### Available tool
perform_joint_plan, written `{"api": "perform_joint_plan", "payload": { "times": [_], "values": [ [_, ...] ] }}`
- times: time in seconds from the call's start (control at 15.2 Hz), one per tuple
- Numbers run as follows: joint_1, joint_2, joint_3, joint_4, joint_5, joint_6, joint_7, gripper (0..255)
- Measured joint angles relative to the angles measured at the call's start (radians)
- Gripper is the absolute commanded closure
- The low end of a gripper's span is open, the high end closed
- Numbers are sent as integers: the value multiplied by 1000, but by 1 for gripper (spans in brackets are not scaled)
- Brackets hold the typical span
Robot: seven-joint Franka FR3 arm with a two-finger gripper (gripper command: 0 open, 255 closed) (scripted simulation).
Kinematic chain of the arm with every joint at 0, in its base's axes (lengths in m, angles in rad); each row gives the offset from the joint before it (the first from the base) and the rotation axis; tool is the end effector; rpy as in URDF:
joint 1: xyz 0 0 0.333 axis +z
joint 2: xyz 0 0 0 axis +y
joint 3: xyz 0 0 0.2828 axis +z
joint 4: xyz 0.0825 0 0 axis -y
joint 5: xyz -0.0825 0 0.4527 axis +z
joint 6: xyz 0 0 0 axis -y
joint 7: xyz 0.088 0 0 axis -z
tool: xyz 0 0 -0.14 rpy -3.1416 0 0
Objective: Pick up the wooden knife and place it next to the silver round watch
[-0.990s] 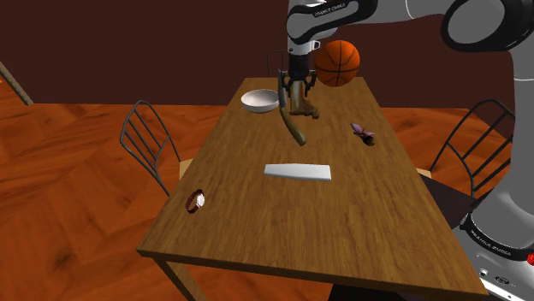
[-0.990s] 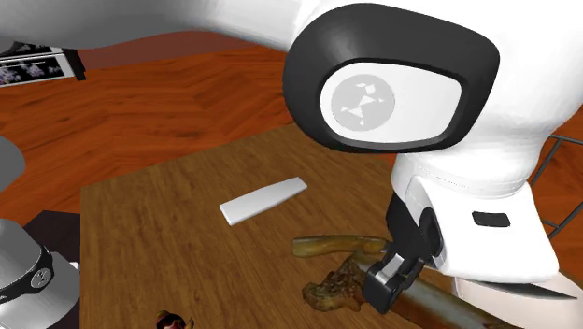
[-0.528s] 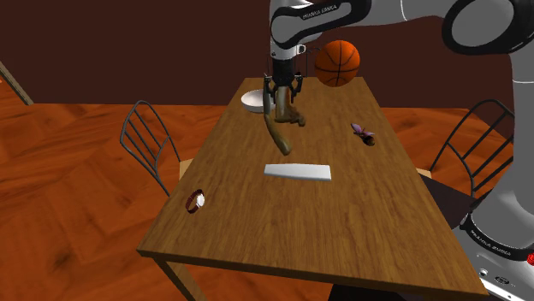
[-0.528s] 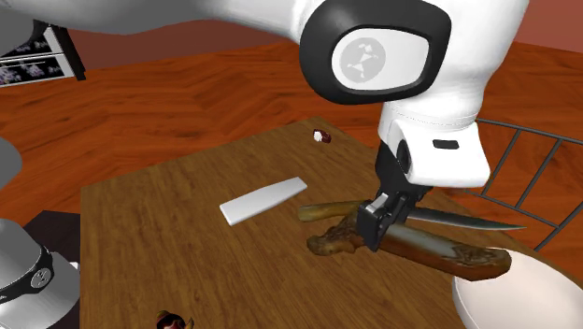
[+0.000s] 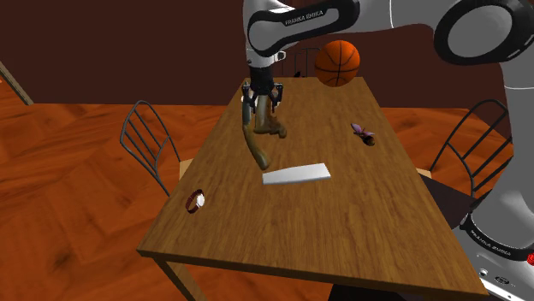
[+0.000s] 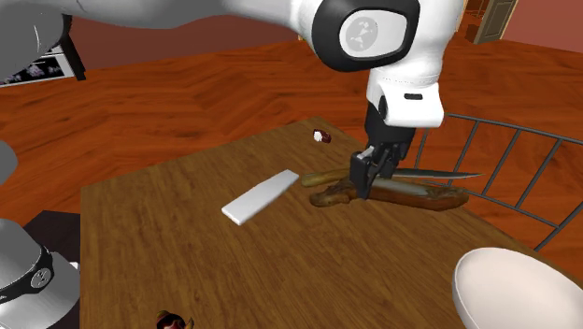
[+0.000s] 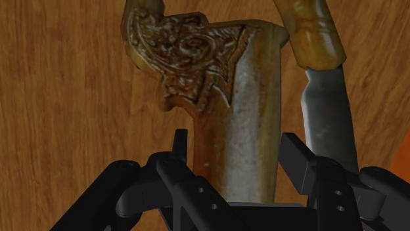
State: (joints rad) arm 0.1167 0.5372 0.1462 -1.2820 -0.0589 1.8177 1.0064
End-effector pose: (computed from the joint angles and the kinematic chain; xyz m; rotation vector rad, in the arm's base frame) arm 0.7423 0.1742 0.3655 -2.9082 1.1442 0.0112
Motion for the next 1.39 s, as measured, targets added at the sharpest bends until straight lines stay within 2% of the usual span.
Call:
{"api": "perform_joint_plan", "payload": {
  "times": [0.4, 0.59, 0.73, 1.39],
  "values": [
    [103, 82, 20, 124, -22, -42, 115, 255],
    [160, 156, 27, 243, -35, -88, 168, 255],
    [178, 181, 28, 281, -39, -101, 183, 255],
    [177, 188, 27, 164, -43, 22, 195, 255]
  ]
}}
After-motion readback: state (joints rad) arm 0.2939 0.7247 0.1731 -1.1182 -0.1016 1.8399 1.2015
